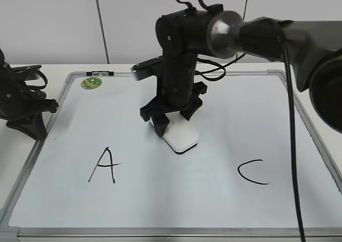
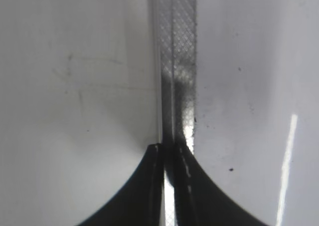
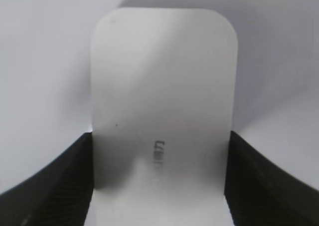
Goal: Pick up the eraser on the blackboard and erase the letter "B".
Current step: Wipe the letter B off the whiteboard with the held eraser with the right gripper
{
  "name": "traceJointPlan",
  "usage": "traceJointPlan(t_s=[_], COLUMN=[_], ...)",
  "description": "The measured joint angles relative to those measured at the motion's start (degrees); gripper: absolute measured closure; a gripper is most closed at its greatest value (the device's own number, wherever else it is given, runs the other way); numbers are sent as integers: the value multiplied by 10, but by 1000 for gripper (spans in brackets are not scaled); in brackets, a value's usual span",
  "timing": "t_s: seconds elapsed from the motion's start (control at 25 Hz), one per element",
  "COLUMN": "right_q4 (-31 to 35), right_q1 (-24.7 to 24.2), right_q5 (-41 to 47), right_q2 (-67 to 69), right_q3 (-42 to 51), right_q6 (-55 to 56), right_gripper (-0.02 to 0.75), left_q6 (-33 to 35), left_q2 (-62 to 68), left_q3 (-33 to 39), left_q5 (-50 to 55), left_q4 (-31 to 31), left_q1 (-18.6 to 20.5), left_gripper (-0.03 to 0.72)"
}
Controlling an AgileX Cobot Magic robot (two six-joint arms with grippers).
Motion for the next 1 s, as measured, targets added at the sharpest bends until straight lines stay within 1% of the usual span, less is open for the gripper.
traceJointPlan(t_s=[0.16,0.24,0.36,0.44,0.6,0.76,1.0], right_q4=[3,-11,-51,-55,-37,3,27], right_q1=[-32,-42,-52,-53,-53,-54,-54], right_q5=[8,13,16,16,18,25,31], right_q2=[0,0,0,0,0,3,-2], right_q3=[-1,-2,-4,-4,-7,-22,-113], right_q6=[11,15,25,27,27,27,27], right_gripper=[187,187,187,187,187,187,187], left_q6=[0,0,0,0,0,0,0], left_q2=[0,0,0,0,0,0,0], left_q3=[0,0,0,0,0,0,0], left_q5=[0,-1,-1,-1,-1,-1,-1], left_q4=[0,0,0,0,0,0,0], left_q1=[0,0,0,0,0,0,0], left_gripper=[678,678,678,678,678,678,678])
